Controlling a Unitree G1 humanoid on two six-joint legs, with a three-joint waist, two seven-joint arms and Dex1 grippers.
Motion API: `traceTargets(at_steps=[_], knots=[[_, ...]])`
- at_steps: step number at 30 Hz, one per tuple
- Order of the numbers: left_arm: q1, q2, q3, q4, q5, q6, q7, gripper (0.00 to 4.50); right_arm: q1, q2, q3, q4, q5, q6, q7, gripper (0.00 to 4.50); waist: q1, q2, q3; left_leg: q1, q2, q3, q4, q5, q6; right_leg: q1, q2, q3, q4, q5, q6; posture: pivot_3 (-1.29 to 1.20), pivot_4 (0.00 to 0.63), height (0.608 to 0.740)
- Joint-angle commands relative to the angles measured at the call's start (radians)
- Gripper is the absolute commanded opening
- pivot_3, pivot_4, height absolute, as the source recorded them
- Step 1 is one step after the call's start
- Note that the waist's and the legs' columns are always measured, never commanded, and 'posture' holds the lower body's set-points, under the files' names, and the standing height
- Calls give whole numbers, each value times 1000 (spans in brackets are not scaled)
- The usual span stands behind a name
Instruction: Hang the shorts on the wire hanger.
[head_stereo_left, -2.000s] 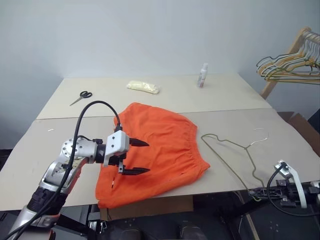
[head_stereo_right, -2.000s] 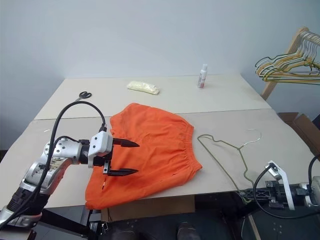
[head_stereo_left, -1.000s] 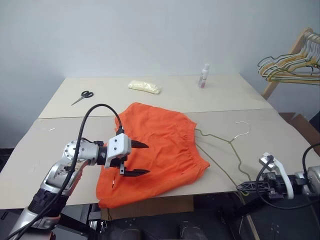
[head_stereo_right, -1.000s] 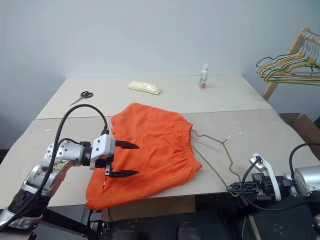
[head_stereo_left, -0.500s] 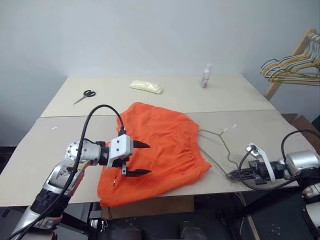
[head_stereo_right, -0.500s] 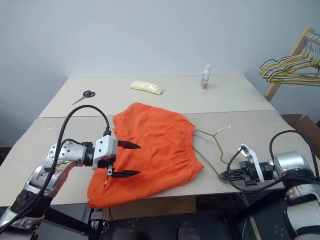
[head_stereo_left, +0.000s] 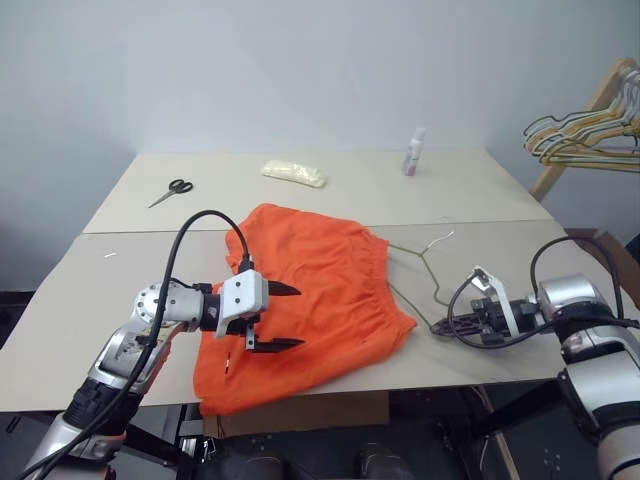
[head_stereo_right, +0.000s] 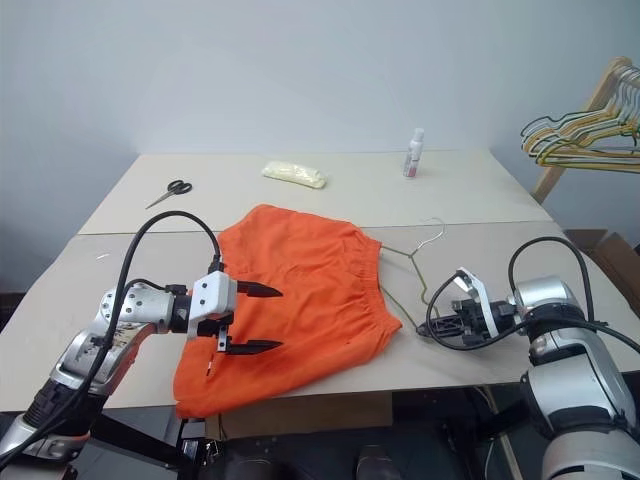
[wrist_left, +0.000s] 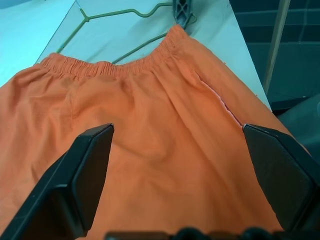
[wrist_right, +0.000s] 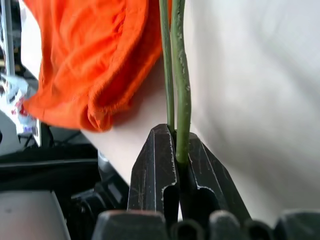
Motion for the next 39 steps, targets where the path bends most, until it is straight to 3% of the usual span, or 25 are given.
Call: traceTargets(at_steps=[1,8,11,16,24,28,39], knots=[[-10,2,10,-18,0,-19,5,4477,-32,-9,-72,-1,-11,-68,-8,0,0,0,0,0,0,0,0,0,0,0,0,0,0,0,0,96,0,740],[-24,1,8,3,6,-35,-1,4477,88,-25,-197,-197,-12,-316,-72,0,1,0,0,0,0,0,0,0,0,0,0,0,0,0,0,80,0,740],[-49,-4,5,27,11,-57,-11,4477,203,-29,-240,-379,-31,-501,-133,0,2,0,0,-1,0,-1,0,0,0,0,0,-1,-1,0,1,66,0,740],[-146,-52,47,95,-1,-101,24,4477,293,-20,-273,-536,-36,-621,-203,0,-1,0,0,0,0,0,0,0,0,0,0,0,0,0,1,52,0,740],[-473,-92,132,397,-13,-165,34,4477,360,-15,-247,-718,-105,-698,-310,0,-7,0,0,0,0,-1,1,0,0,1,0,0,-1,0,1,21,0,740],[-533,-60,105,529,27,-248,-63,4477,372,-13,-222,-809,-168,-701,-396,0,-24,1,0,0,0,0,0,0,0,0,0,0,-1,0,1,12,0,740],[-689,-120,15,747,104,-356,-214,4477,366,-28,-161,-1044,-227,-618,-438,0,-28,0,0,-1,-1,0,1,0,0,0,0,0,-2,0,1,2,0,740]])
